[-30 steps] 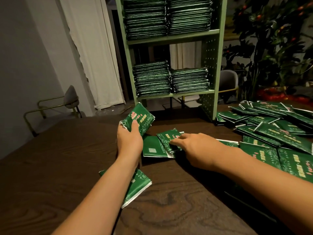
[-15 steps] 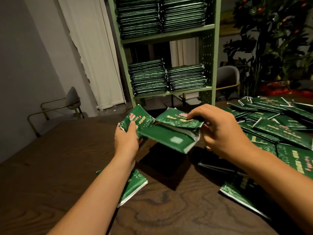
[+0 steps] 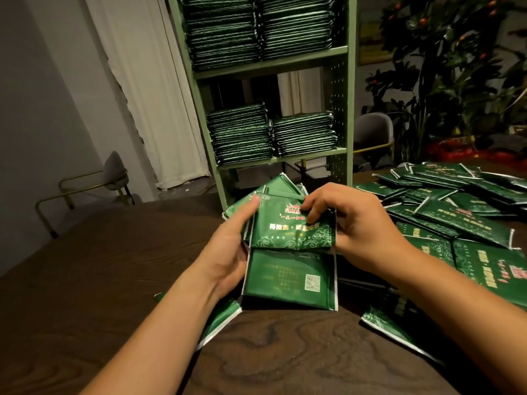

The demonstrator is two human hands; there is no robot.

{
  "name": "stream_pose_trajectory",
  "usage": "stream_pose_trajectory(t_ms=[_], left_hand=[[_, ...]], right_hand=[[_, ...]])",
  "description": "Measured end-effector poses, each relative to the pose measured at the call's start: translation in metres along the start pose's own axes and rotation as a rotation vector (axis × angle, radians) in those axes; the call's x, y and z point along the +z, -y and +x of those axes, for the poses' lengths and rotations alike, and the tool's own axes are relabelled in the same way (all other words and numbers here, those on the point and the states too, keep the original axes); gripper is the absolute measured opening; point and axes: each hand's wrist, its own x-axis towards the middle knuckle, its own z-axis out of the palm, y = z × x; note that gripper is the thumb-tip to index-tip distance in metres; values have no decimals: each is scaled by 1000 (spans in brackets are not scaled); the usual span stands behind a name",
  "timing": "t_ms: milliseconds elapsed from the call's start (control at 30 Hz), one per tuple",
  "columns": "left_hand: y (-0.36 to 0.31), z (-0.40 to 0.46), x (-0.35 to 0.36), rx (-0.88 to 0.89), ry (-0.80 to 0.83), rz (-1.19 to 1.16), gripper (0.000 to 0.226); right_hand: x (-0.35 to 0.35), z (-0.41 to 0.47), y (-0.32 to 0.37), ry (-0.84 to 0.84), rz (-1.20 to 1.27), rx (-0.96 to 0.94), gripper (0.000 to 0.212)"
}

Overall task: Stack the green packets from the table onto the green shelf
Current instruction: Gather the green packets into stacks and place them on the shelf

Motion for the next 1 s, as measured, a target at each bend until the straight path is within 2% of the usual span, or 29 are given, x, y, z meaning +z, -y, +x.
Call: stream_pose_trajectory(t_ms=[67, 133, 233, 300, 400, 533, 600, 667, 700, 767, 833, 900, 1000], left_hand=[[3, -4, 2, -19, -5, 85, 50], [7, -4, 2, -18, -27, 105, 51], [9, -2, 2, -4, -49, 83, 52], [8, 0, 0, 3, -58, 67, 53], [7, -1, 0, 1, -68, 69, 53], [7, -2, 0, 3, -90, 35, 52], [5, -2, 2, 11, -83, 18, 52], [4, -4, 5, 13, -91, -3, 52], [4, -4, 6, 13, -90, -31, 51], [2, -3, 9, 31, -79, -135, 50], [1, 1, 7, 93, -143, -216, 46], [2, 6, 4, 152, -227, -195, 34], [3, 9, 2, 183, -272, -135, 27]], right_hand=[[0, 0, 0, 25, -69, 1, 17], [1, 0, -1, 25, -141, 11, 27], [2, 1, 2, -89, -173, 61, 32], [1, 2, 3, -193, -148, 157, 29], [-2, 3, 3, -238, 67, 424, 11], [-3, 7, 6, -197, 394, 743, 34], [-3, 7, 7, -24, 415, 831, 31], [-2, 5, 7, 127, 445, 852, 20], [-1, 4, 5, 143, 465, 849, 18], [-1, 3, 3, 104, 481, 835, 15], [-4, 3, -1, 59, 404, 809, 10], [-6, 3, -4, 21, 322, 791, 10], [-7, 3, -5, -48, 355, 768, 9]])
